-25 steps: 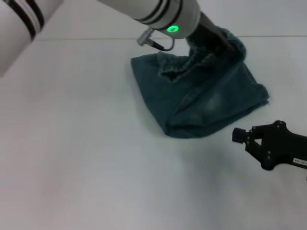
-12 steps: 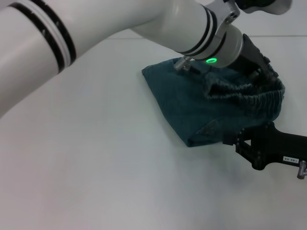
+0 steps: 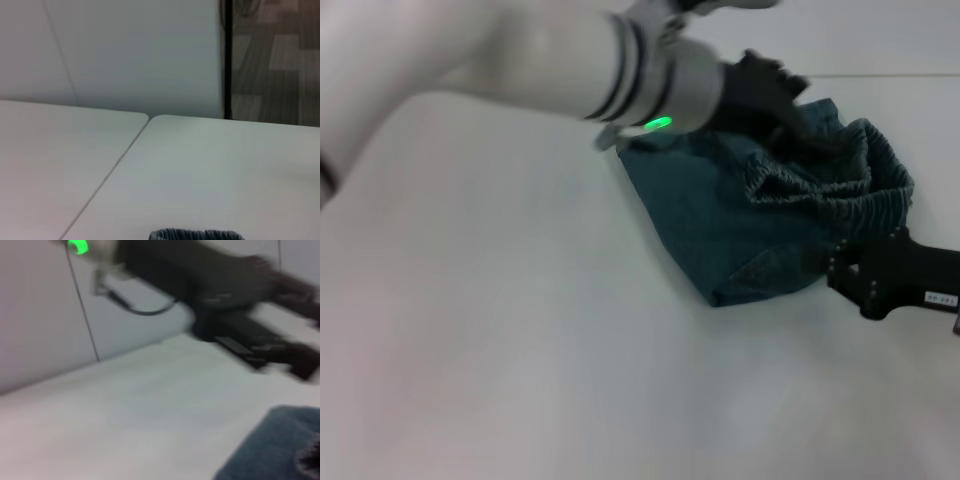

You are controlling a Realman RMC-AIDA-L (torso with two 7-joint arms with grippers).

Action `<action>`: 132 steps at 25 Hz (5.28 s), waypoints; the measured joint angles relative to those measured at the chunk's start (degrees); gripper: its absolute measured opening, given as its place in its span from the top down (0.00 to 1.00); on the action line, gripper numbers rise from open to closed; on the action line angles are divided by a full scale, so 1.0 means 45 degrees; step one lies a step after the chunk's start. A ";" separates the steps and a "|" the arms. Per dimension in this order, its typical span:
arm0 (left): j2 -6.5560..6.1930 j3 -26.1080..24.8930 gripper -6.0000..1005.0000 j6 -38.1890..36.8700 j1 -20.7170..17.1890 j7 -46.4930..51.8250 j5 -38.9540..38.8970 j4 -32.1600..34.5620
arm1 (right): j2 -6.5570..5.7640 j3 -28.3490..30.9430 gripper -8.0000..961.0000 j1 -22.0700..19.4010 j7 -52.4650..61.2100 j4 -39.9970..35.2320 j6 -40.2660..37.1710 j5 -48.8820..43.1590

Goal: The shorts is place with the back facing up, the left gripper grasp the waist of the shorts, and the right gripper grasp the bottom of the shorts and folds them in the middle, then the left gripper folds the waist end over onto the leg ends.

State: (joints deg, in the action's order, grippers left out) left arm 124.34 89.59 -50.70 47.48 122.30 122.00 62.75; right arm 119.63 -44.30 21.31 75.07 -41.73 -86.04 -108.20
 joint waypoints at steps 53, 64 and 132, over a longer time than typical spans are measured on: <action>-0.0099 -0.8895 0.07 -0.6765 -0.5930 -1.0330 -0.4495 -0.4101 | 0.0317 -1.1143 0.18 0.4556 1.6046 -0.6079 0.3757 -1.3290; -0.0092 -0.8914 0.07 -0.6741 -0.5903 -1.0237 -0.4513 -0.4102 | 0.0216 -1.1271 0.40 0.4498 1.5920 -0.5725 0.4555 -1.3297; -0.0562 -1.3440 0.07 -0.9465 -0.6693 -1.1794 -0.2798 -0.4479 | 0.0122 0.0225 0.22 -0.1340 -0.7053 0.3794 0.0053 0.3836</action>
State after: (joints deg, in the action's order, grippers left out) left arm 121.81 29.11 -93.29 17.36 69.22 109.41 42.60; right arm 120.18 -43.29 15.28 43.33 -24.65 -85.80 -90.94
